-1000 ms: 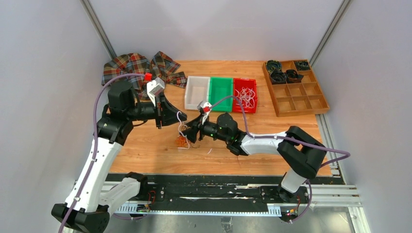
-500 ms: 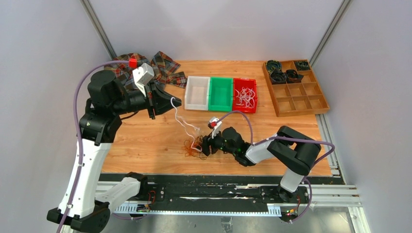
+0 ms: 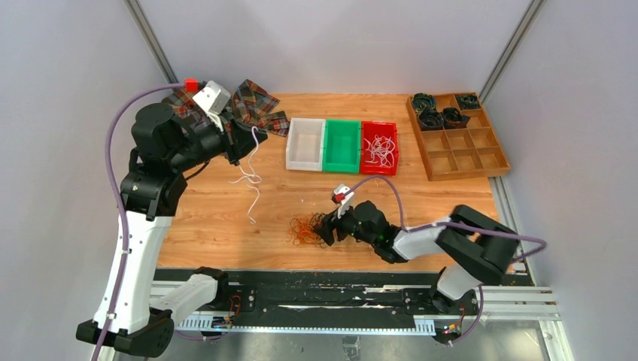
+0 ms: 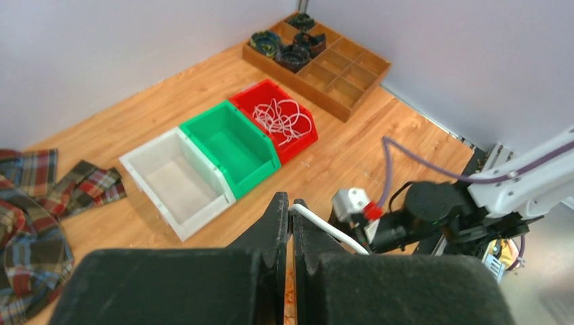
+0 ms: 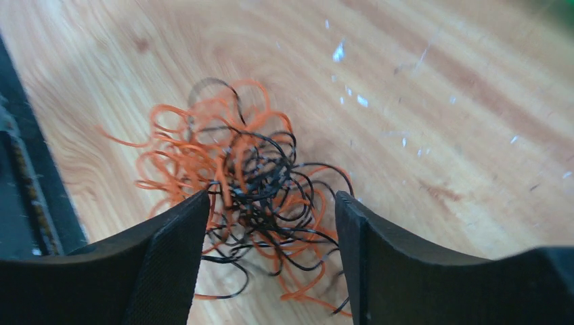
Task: Untangle the cables
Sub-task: Untie the cable, then place the cable in the bin.
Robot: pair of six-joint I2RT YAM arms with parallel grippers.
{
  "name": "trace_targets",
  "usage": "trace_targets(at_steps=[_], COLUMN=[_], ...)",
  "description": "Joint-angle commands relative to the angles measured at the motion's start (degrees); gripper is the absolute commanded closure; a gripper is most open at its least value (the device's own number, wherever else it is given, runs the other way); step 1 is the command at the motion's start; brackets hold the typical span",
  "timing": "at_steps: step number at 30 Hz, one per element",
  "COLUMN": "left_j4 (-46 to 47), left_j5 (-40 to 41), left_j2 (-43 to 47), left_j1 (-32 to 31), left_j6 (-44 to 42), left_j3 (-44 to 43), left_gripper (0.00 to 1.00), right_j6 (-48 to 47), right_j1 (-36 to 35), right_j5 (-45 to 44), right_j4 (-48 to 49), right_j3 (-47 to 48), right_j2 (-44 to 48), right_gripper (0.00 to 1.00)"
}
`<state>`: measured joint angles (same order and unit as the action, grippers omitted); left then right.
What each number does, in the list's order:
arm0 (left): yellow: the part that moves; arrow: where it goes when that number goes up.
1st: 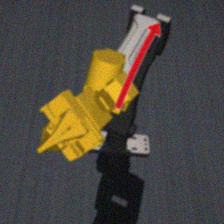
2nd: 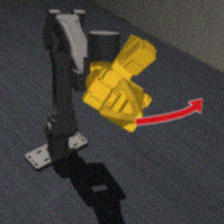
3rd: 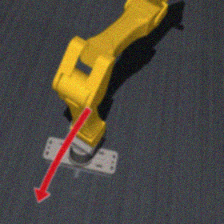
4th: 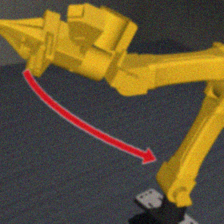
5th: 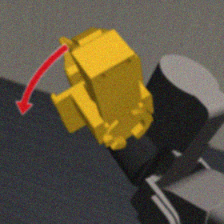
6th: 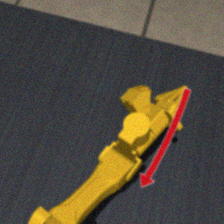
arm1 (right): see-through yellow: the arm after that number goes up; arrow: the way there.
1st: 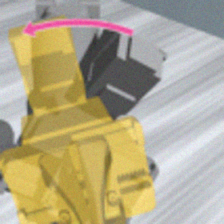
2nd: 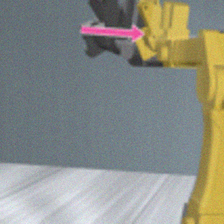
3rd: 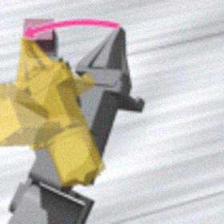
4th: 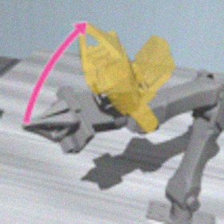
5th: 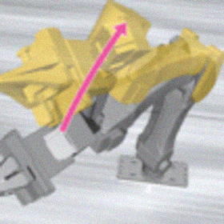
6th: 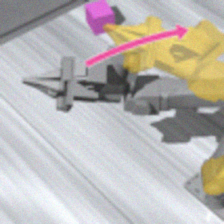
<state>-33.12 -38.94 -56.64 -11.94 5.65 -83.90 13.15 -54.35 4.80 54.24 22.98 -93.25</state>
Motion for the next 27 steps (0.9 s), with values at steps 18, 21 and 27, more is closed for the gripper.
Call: trace_targets(at_steps=[18,21,27], left_j4=[3.06,2.98,2.98], left_j5=[-4.07,-4.58,-5.46], left_j2=[1.87,1.96,2.24], left_j1=[0.34,0.34,0.34], left_j6=[-0.42,-0.38,-0.29], left_j3=[8.29,8.47,8.56], left_gripper=[0.99,0.99,0.99], right_j6=[-11.90,-14.34,-16.60], right_j1=[0.35,0.08,0.12], right_j5=[23.09,24.95,27.57], right_j4=[-26.42,-28.72,-30.31], right_j3=[34.12,37.49,42.21], right_j2=[18.95,15.67,9.49], right_gripper=[0.22,0.22,0.21])
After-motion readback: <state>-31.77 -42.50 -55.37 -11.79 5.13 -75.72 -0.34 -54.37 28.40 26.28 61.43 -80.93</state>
